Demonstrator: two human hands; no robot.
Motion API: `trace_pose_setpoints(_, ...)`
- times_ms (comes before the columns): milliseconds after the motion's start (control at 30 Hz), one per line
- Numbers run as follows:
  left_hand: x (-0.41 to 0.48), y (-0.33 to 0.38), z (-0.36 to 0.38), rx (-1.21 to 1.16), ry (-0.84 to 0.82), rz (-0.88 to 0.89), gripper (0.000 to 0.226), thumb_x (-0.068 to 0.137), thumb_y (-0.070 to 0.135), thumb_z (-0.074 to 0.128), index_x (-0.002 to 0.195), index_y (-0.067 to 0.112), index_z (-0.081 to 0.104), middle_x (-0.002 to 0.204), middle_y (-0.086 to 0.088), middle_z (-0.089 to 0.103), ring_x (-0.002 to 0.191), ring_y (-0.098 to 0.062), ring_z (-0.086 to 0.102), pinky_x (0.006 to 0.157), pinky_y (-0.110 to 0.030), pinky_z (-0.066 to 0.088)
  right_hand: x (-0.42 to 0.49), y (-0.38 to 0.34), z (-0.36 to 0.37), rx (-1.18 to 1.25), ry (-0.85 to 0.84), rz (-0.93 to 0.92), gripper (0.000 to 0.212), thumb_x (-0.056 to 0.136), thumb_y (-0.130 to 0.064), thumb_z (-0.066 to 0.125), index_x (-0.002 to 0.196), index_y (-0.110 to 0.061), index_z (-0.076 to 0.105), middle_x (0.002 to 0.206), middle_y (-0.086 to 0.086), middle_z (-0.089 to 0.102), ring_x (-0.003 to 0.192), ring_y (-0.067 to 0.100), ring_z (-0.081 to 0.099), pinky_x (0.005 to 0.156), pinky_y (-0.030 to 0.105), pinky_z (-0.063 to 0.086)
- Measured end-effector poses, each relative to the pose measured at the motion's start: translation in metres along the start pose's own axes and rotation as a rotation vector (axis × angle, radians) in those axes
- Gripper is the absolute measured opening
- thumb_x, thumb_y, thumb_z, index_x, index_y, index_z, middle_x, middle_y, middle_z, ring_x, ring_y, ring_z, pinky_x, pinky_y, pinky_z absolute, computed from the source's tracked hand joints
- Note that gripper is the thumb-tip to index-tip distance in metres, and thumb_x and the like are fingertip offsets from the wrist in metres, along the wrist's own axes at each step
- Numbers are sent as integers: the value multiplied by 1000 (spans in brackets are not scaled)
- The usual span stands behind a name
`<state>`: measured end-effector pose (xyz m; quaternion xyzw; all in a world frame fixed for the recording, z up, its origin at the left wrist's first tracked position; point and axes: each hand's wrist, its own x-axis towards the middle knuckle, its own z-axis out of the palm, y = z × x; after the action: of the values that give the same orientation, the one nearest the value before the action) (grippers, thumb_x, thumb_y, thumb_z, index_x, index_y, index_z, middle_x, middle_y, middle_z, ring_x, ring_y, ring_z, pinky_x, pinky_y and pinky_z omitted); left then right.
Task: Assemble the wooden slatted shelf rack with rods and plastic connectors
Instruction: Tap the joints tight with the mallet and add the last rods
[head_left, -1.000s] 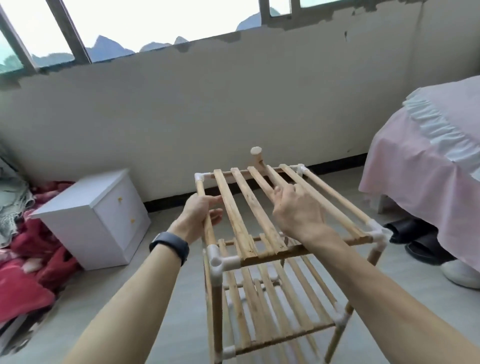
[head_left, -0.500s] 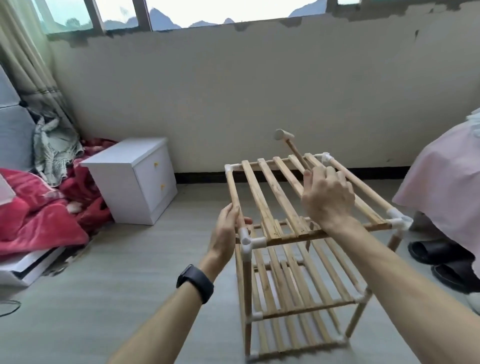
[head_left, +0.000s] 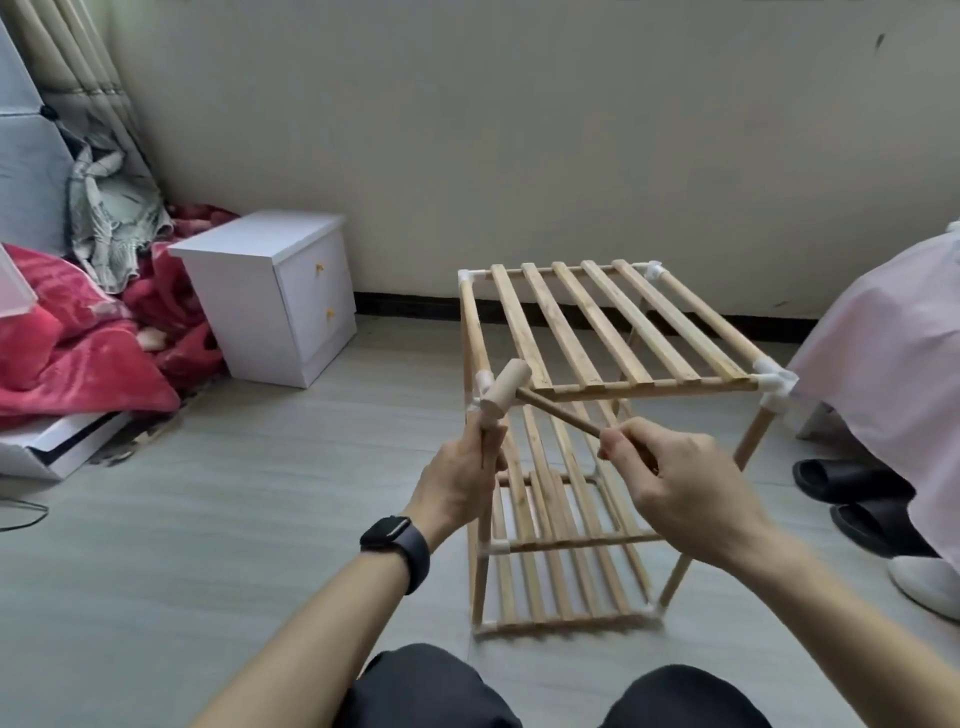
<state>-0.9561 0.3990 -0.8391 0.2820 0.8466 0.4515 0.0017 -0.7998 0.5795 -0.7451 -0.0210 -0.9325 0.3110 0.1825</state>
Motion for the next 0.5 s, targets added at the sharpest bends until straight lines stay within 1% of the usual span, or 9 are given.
trace_pose_setpoints(67, 2, 0, -3, 40, -29, -13, 57, 91, 77, 10, 104, 34, 45, 81, 4, 66, 69, -16, 64, 67, -48, 57, -1, -1, 0, -59, -60, -5, 31, 104, -40, 44, 86, -25, 64, 62, -19, 62, 41, 8, 50, 39, 21, 36)
trace_pose_setpoints(200, 1, 4, 0, 12, -40, -32, 58, 88, 78, 11, 100, 33, 45, 80, 2, 66, 65, -3, 63, 63, -39, 56, 8, -9, -7, -87, -27, -64, 30, 103, -39, 45, 89, -22, 65, 55, -2, 59, 41, 10, 49, 38, 21, 36)
trace_pose_setpoints(233, 0, 4, 0, 12, -41, -30, 56, 89, 77, 11, 99, 33, 44, 79, 1, 65, 64, -2, 63, 61, -36, 55, 11, -11, -9, -27, 7, -87, 29, 103, -39, 45, 91, -22, 65, 56, -1, 58, 40, 10, 47, 37, 20, 34)
trace_pose_setpoints(300, -1, 5, 0, 20, -45, -26, 50, 92, 74, 12, 99, 35, 43, 78, 0, 65, 62, -6, 62, 60, -36, 55, 12, -17, -7, 154, 168, -124, 27, 105, -37, 43, 94, -22, 62, 56, 1, 56, 38, 10, 44, 35, 19, 31)
trace_pose_setpoints(333, -1, 6, -1, 21, -48, -27, 50, 92, 75, 12, 99, 36, 42, 78, 0, 65, 63, -6, 62, 60, -36, 55, 12, -18, -5, 189, 252, -143, 27, 108, -33, 40, 93, -21, 60, 55, 2, 53, 38, 10, 44, 35, 19, 32)
trace_pose_setpoints(367, -1, 6, -2, 19, -49, -27, 51, 91, 76, 11, 100, 37, 42, 78, 0, 65, 64, -7, 62, 60, -36, 55, 11, -19, -2, 172, 284, -149, 26, 109, -31, 38, 92, -23, 57, 53, 2, 52, 38, 11, 45, 35, 21, 35)
trace_pose_setpoints(400, 0, 7, -3, 16, -51, -27, 52, 90, 76, 10, 101, 37, 42, 79, 0, 65, 65, -7, 62, 60, -36, 55, 12, -18, 1, 79, 229, -129, 26, 109, -31, 37, 91, -25, 54, 54, 1, 53, 39, 12, 48, 36, 23, 39)
trace_pose_setpoints(467, -1, 8, -4, 15, -53, -26, 52, 89, 76, 10, 102, 37, 42, 80, 1, 65, 65, -7, 62, 60, -36, 55, 12, -14, 8, -196, -16, -46, 30, 108, -36, 34, 87, -26, 53, 59, 0, 58, 43, 11, 51, 42, 29, 46)
trace_pose_setpoints(500, -1, 9, -4, 18, -54, -25, 52, 88, 76, 10, 102, 37, 42, 80, 1, 65, 63, -6, 61, 59, -35, 54, 13, -11, 9, -207, -41, -35, 31, 108, -37, 35, 86, -25, 54, 59, 0, 58, 42, 10, 49, 41, 29, 44)
